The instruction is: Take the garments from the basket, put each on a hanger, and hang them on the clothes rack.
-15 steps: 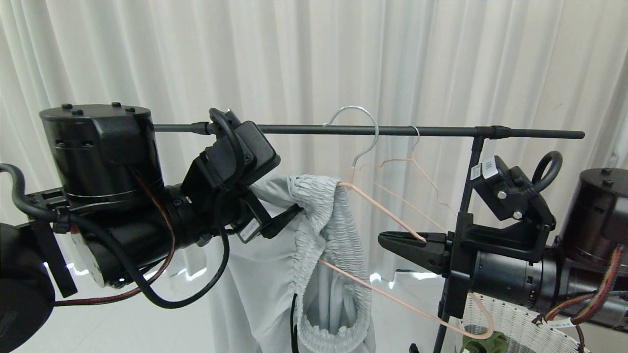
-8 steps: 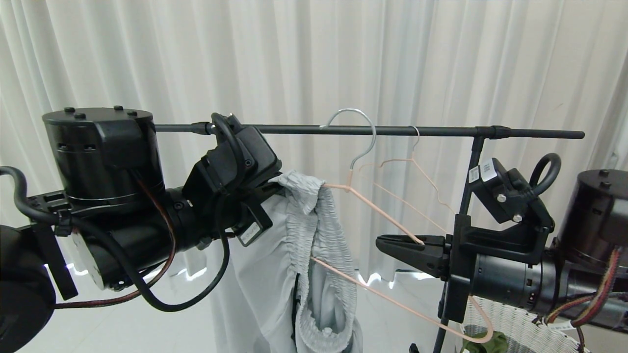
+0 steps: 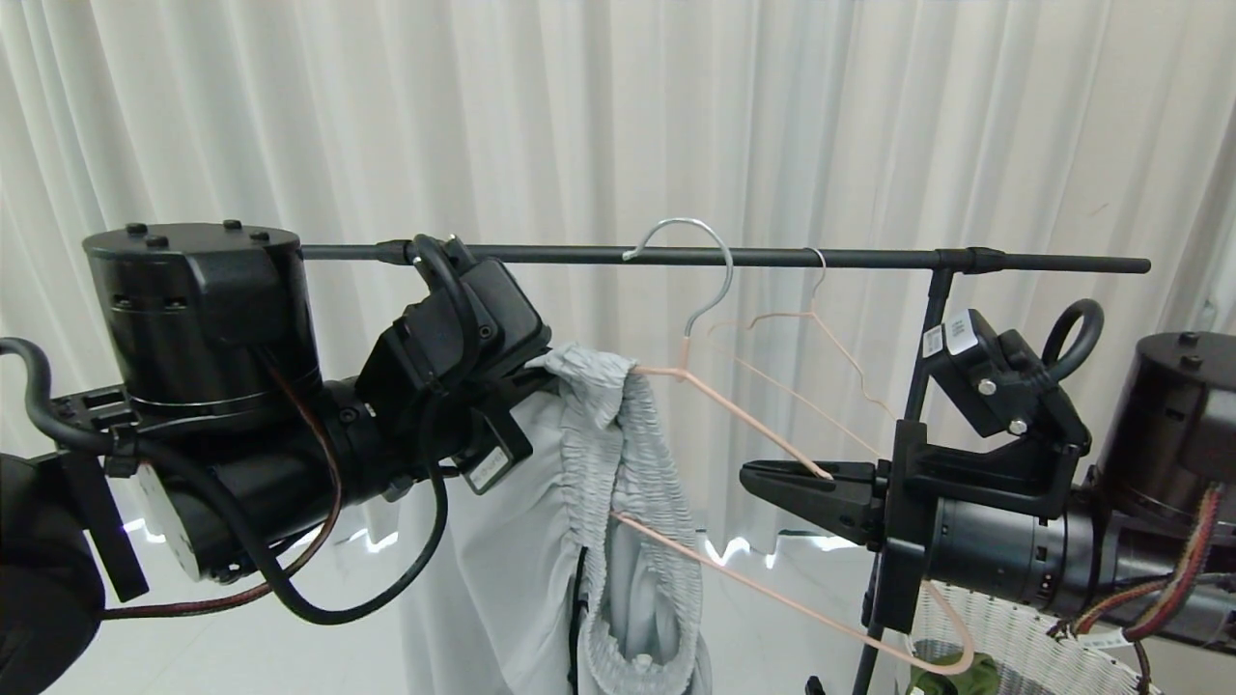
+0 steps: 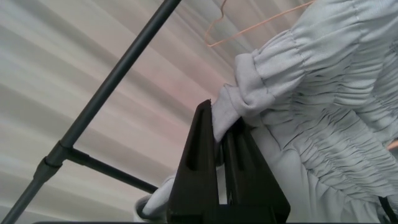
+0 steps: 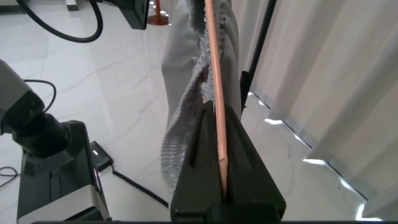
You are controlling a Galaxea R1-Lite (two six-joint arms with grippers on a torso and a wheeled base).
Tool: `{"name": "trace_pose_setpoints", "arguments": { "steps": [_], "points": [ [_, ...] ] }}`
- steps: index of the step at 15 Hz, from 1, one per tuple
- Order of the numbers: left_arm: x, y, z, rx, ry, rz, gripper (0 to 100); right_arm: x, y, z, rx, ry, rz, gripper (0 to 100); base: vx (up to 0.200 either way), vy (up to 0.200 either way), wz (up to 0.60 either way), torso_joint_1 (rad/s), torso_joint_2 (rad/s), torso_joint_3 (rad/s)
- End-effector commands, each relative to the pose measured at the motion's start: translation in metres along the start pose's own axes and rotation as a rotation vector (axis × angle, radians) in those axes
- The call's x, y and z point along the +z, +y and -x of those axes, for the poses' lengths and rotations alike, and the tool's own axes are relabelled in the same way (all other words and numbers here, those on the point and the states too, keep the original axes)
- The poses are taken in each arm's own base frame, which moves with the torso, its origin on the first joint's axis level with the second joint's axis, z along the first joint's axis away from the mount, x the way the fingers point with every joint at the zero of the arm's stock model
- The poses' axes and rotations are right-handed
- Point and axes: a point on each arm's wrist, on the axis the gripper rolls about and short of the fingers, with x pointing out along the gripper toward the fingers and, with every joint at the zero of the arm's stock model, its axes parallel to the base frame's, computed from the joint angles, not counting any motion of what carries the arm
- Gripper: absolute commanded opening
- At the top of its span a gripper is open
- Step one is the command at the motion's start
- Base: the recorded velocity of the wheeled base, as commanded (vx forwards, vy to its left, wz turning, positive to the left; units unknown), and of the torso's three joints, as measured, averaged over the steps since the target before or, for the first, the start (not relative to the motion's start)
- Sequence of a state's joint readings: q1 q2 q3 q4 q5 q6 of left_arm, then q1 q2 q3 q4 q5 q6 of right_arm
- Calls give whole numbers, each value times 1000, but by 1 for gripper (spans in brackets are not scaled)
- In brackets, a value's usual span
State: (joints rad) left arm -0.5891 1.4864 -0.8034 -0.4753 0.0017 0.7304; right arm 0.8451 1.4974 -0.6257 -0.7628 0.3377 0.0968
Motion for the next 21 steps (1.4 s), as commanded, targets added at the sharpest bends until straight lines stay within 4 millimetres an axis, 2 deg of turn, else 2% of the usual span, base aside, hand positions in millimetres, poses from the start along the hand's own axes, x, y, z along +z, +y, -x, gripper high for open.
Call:
{"name": "trace_pose_setpoints", "arguments": {
  "steps": [1, 6, 7, 15, 16, 18, 21],
  "points": [
    [-1, -1, 2, -2, 4, -1, 0, 0, 0, 0, -1, -2, 1, 0, 0, 0, 0, 0, 0, 0],
    [-1, 0, 6, 6, 0, -1, 0, 1, 0, 1, 0, -4, 6, 0, 0, 0, 0, 0, 0, 0],
    [-1, 0, 6, 7, 1, -1, 0, 1, 0, 0, -3, -3, 6, 100, 0, 0, 0, 0, 0, 0],
    [-5, 11, 7, 79, -2, 7, 0, 5, -13, 7, -62, -28, 8, 100, 0, 0, 0, 0, 0, 0],
    [-12, 20, 5, 147, 37, 12, 0, 7, -21, 10, -99, -40, 7, 100, 0, 0, 0, 0, 0, 0],
    [-16, 23, 3, 277, 162, 31, 0, 8, -29, 12, -140, -44, 15, 100, 0, 0, 0, 0, 0, 0],
    [-19, 26, 2, 349, 217, 80, 0, 14, -48, 14, -237, -56, 41, 100, 0, 0, 0, 0, 0, 0]
  ]
}}
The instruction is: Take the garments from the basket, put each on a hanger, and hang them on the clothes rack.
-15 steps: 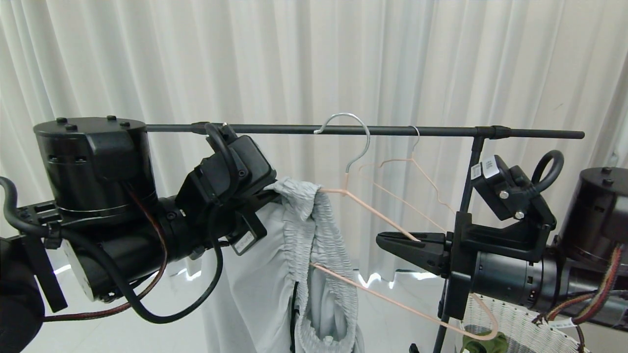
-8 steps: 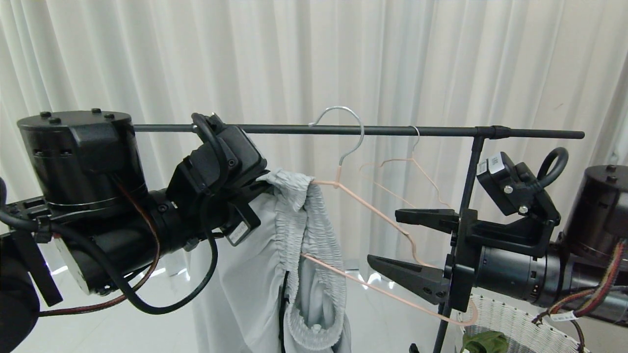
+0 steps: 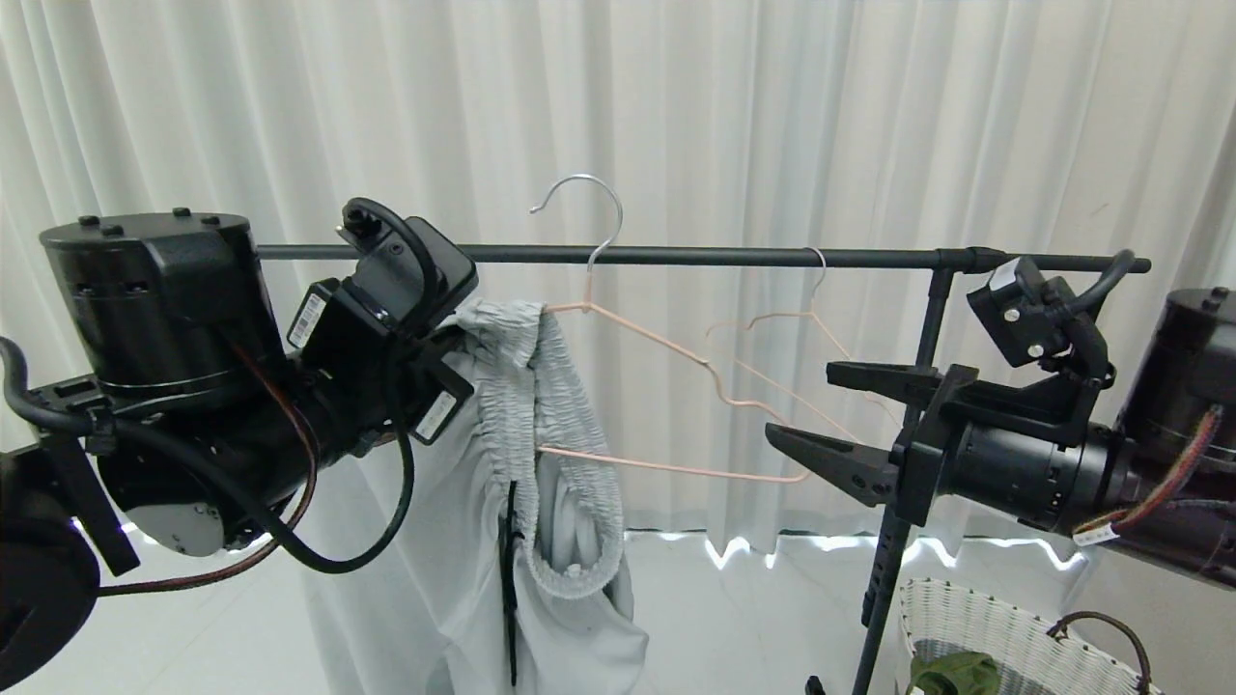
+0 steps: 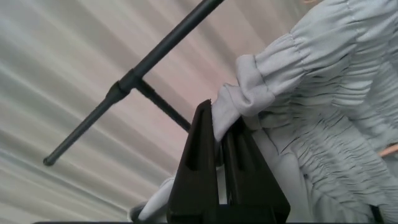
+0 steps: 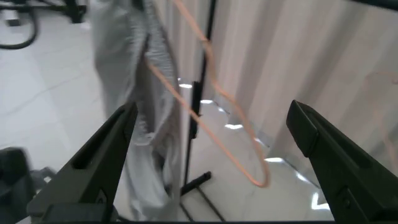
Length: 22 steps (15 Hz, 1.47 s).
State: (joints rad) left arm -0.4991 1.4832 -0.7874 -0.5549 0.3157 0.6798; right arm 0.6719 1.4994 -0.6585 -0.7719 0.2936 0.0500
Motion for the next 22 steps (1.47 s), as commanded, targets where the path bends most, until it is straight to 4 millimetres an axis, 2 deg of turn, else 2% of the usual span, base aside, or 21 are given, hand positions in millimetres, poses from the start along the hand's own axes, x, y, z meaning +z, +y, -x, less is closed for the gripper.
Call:
{"name": "trace_pose_setpoints", "arguments": {
  "steps": [1, 5, 10, 14, 16, 22],
  "points": [
    [-1, 3, -4, 53, 40, 15, 0, -4, -8, -3, -37, 24, -9, 100, 0, 0, 0, 0, 0, 0],
    [12, 10, -17, 140, 50, 154, 0, -28, -4, -23, -102, 146, -38, 100, 0, 0, 0, 0, 0, 0],
    [24, 14, -21, 156, 11, 226, 0, -33, 21, -50, -39, 166, -91, 100, 0, 0, 0, 0, 0, 0],
    [35, 11, -25, 146, -19, 236, 0, -49, 44, -88, -81, 165, -106, 100, 0, 0, 0, 0, 0, 0],
    [39, 8, -23, 132, -32, 235, 0, -49, 47, -104, -77, 131, -121, 100, 0, 0, 0, 0, 0, 0],
    [41, 9, -20, 133, -42, 239, 0, -56, 45, -110, -91, 149, -136, 100, 0, 0, 0, 0, 0, 0]
  ]
}}
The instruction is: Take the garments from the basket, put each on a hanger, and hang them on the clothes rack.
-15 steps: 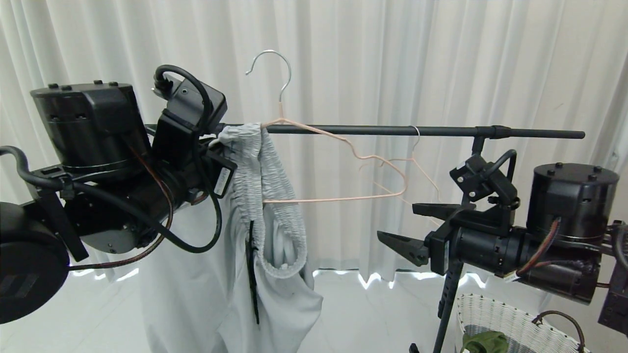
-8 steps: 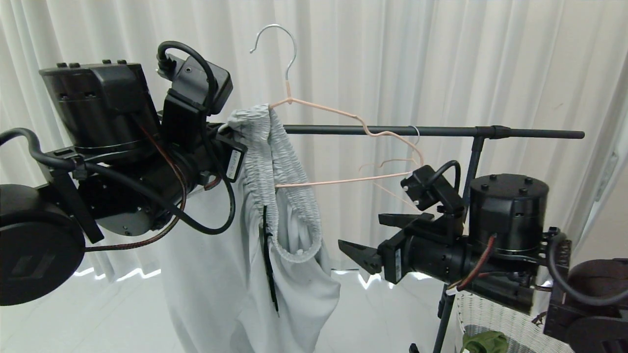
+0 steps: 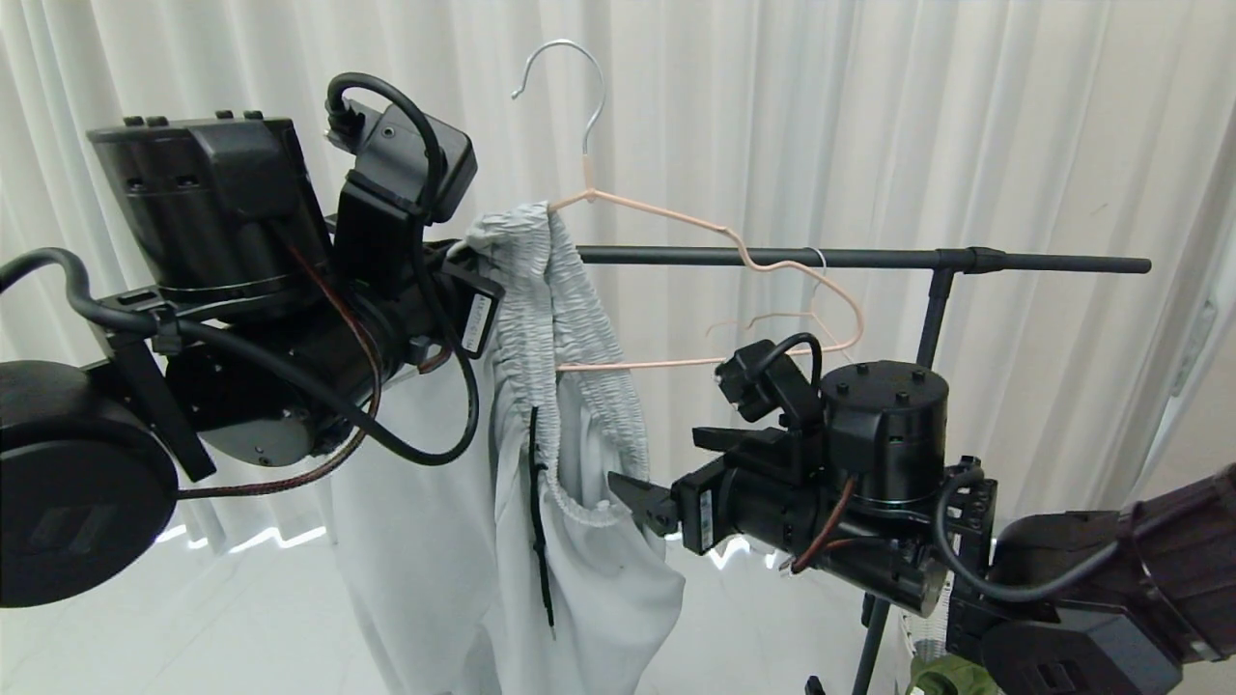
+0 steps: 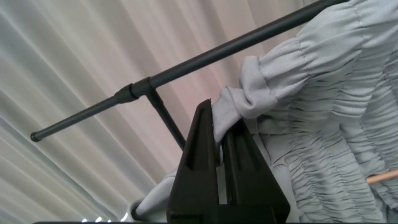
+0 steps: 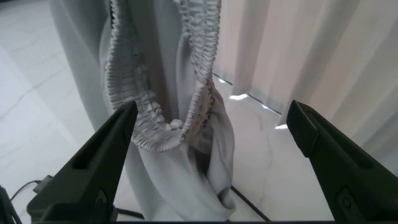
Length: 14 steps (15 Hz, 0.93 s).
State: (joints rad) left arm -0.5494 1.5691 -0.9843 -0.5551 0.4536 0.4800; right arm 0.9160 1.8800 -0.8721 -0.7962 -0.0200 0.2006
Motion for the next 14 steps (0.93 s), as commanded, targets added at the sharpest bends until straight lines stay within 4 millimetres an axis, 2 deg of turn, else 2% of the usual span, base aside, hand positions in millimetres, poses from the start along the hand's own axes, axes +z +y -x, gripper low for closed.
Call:
{"name": "trace_pose_setpoints", "arguments": {
  "steps": [1, 9, 10, 14],
  "points": [
    [1, 1, 1, 0, -5, 2, 0, -4, -1, -4, -7, 13, -8, 100, 0, 0, 0, 0, 0, 0],
    [8, -2, 7, -15, -32, 14, 0, -9, -3, -8, -20, 15, -13, 100, 0, 0, 0, 0, 0, 0],
    [8, -2, 6, -16, -31, 26, 0, -9, -4, -7, -23, 14, -13, 0, 0, 0, 0, 0, 0, 0],
    [4, 0, 5, -7, -18, 37, 0, -4, -15, -6, -70, -5, -26, 0, 0, 0, 0, 0, 0, 0]
  ]
}}
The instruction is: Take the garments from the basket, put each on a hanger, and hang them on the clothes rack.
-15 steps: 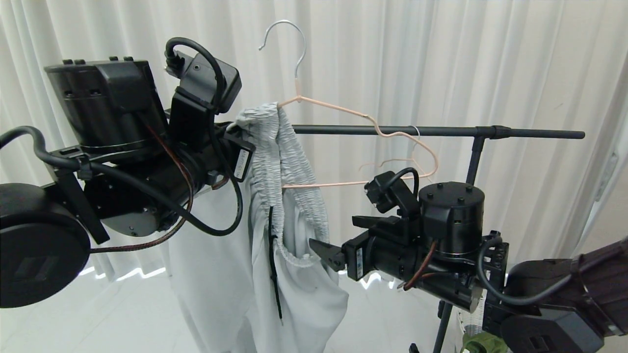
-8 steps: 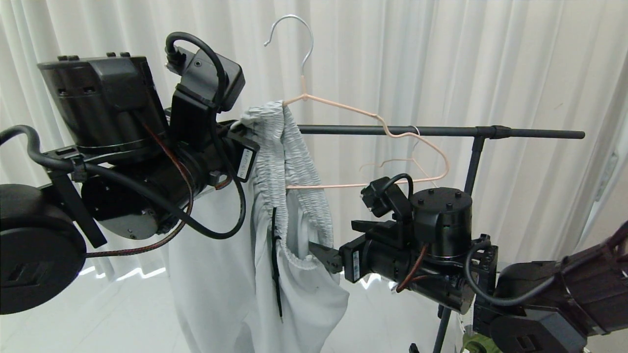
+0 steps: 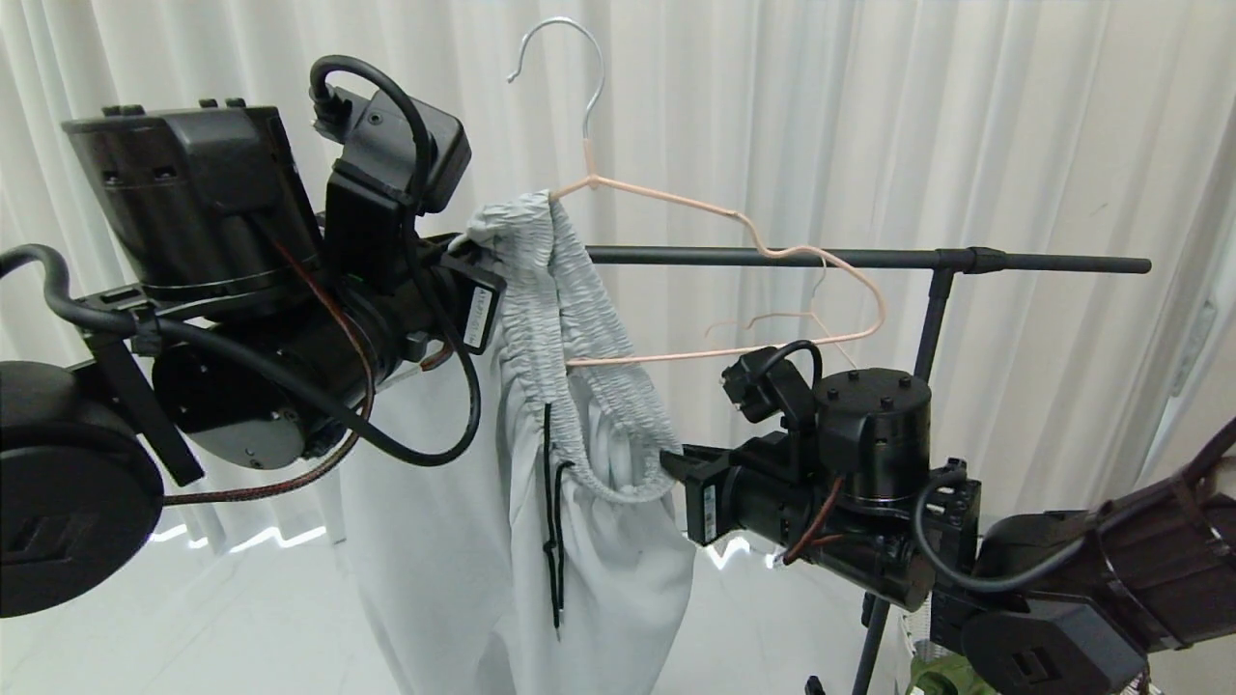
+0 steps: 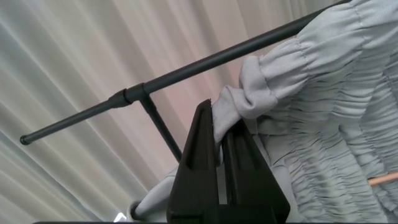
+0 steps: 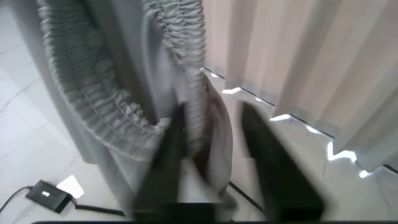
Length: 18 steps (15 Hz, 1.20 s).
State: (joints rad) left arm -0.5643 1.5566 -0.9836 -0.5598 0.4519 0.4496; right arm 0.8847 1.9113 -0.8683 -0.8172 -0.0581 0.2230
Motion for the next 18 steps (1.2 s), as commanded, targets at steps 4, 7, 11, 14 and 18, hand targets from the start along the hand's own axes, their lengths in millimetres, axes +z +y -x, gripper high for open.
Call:
{"name": "trace_pose_setpoints", "arguments": {
  "steps": [4, 7, 11, 14, 18],
  "points": [
    [-9, 5, -4, 23, 32, -10, 0, 21, -28, 11, -99, -73, -44, 0, 0, 0, 0, 0, 0, 0],
    [-18, 6, -8, 44, 35, -23, 0, 32, -44, 19, -145, -110, -53, 0, 0, 0, 0, 0, 0, 0],
    [-28, 8, -11, 71, 33, -53, 0, 39, -61, 24, -196, -130, -63, 0, 0, 0, 0, 0, 0, 0],
    [-32, 9, -12, 76, 44, -59, 0, 40, -69, 25, -217, -137, -67, 0, 0, 0, 0, 0, 0, 0],
    [-39, 11, -12, 81, 64, -66, 0, 44, -78, 30, -245, -151, -71, 0, 0, 0, 0, 0, 0, 0]
  ]
}}
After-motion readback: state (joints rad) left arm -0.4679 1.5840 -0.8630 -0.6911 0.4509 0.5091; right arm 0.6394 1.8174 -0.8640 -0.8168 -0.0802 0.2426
